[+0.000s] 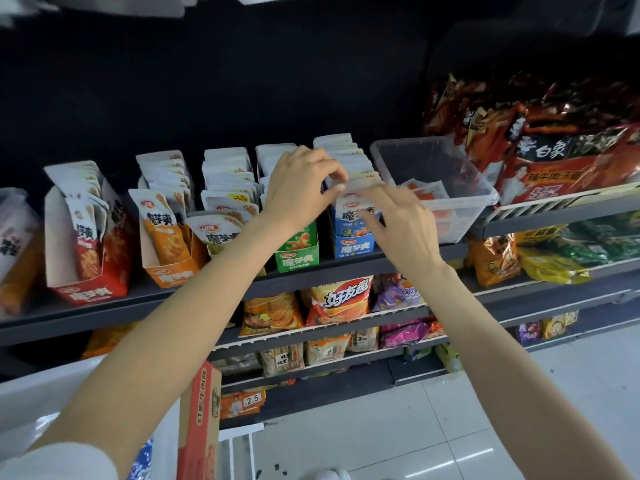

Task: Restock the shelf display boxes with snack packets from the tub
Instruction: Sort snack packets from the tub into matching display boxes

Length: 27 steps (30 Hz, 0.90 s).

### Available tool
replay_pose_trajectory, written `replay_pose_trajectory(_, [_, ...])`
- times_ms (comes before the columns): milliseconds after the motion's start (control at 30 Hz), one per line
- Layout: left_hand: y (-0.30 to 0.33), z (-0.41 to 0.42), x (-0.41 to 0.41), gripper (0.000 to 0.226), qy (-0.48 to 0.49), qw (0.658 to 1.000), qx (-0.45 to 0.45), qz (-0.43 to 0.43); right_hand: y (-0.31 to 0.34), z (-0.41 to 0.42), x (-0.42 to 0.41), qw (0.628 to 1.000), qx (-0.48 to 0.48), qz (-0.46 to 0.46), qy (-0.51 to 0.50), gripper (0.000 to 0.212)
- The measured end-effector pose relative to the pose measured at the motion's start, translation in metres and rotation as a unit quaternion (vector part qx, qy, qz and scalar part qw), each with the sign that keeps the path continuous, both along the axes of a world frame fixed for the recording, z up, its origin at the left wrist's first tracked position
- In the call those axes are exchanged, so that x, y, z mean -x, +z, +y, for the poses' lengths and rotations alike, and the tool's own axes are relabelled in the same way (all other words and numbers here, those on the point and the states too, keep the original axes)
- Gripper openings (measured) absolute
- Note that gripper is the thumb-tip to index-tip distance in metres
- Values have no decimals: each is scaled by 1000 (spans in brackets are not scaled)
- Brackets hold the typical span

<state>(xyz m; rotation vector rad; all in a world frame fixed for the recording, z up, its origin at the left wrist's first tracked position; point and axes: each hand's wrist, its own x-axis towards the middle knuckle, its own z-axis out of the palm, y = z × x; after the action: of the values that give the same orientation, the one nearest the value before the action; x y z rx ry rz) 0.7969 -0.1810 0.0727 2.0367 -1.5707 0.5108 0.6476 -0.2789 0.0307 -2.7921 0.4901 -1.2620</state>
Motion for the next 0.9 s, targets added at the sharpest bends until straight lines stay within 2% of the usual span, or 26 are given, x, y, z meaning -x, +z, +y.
replay_pose_trajectory(100, [-5,20,8,18,-9,999,40,11,4,18,12,990,35,-133,-32,14])
replay_pose_trajectory(233, [-12,76,19,21,-28,980,185,65,-1,70,14,984,-64,-164,32,15])
replay_pose_trajectory(333, [-22,145,23,23,-5,962,245,120,-6,129,7,954,-238,-136,122,15])
replay_pose_trajectory(433, [-42,228,21,17,39,943,251,214,-14,186,-9,860,-479,-31,174,17])
replay_pose_trajectory(467, [-52,257,18,15,62,938,238,243,-20,203,-17,831,-524,18,187,18])
replay_pose_trajectory(533, [-72,316,9,13,113,933,183,288,-32,238,-31,799,-549,109,221,18])
replay_pose_trajectory(633, [-108,399,-12,8,199,912,45,355,-53,296,-55,790,-499,232,271,17])
replay_pose_trajectory(767, [-156,476,-31,29,260,881,-159,361,-102,361,-83,748,-459,371,304,20])
replay_pose_trajectory(833, [-173,495,-36,34,268,855,-213,389,-129,383,-95,725,-447,443,281,31])
replay_pose_trajectory(900, [-185,504,-40,35,265,830,-213,442,-151,401,-105,741,-366,515,229,48])
